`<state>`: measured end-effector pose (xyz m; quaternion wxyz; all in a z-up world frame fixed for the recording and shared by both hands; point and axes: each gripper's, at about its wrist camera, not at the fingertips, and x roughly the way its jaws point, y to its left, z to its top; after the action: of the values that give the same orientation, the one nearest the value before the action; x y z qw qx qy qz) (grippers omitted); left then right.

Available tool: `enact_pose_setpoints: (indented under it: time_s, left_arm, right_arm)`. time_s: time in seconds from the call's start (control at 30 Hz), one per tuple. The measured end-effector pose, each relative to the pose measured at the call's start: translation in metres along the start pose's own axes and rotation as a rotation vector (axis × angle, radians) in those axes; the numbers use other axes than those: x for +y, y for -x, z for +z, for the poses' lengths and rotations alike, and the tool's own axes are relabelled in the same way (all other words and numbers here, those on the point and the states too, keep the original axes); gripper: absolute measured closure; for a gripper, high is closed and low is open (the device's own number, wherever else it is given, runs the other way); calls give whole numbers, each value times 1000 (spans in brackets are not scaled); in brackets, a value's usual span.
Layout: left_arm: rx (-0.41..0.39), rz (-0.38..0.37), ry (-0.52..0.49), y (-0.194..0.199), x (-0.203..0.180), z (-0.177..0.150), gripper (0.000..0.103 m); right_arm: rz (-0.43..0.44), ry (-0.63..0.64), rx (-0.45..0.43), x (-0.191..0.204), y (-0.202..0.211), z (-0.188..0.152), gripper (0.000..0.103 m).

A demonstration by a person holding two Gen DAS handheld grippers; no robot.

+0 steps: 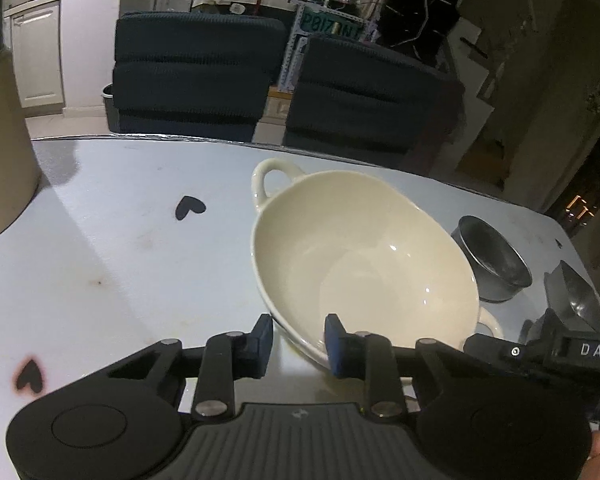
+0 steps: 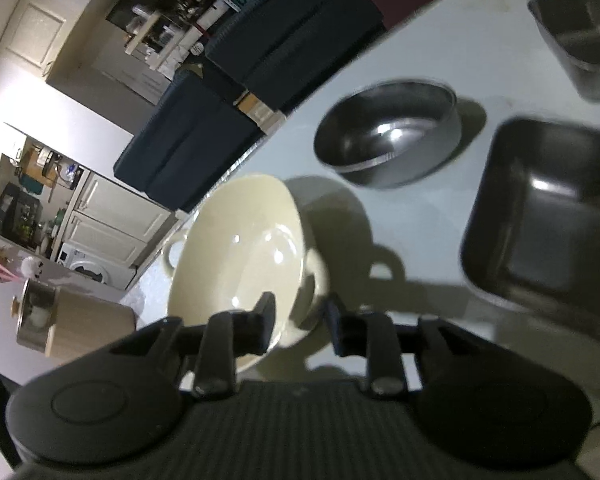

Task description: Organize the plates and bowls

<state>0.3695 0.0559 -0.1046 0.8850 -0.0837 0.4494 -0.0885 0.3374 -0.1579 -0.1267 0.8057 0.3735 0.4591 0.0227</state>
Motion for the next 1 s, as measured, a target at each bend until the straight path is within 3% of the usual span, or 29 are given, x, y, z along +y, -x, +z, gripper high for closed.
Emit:
enact_pose_setpoints:
  time_s: [0.17, 0.3, 0.4, 0.5, 0.73, 0.87, 1.0]
  left_arm:
    - [16, -44, 40, 4, -1, -1, 73]
    - [33, -83, 47, 10, -4, 1, 74]
    - [-42, -28, 24, 12, -3, 7, 71]
    - [-99, -28, 112, 3, 14, 16, 55]
    - [-200, 45, 229, -26, 43, 31, 56]
    - [-225, 72, 169, -33, 33, 40, 57]
    - [-210, 179, 20, -39, 13, 43, 56]
  right_arm:
    - [-25, 25, -12, 3, 0, 4, 82]
    - [-63, 36, -74, -3, 4, 19, 87]
    - [-61, 42, -94, -9, 4, 27, 88]
    - [-54, 29, -86, -11, 2, 29, 88]
    - [-60, 65, -78, -7, 5, 26, 87]
    - [-61, 85, -77, -6, 5, 27, 87]
    - [-64, 95, -78, -5, 5, 27, 87]
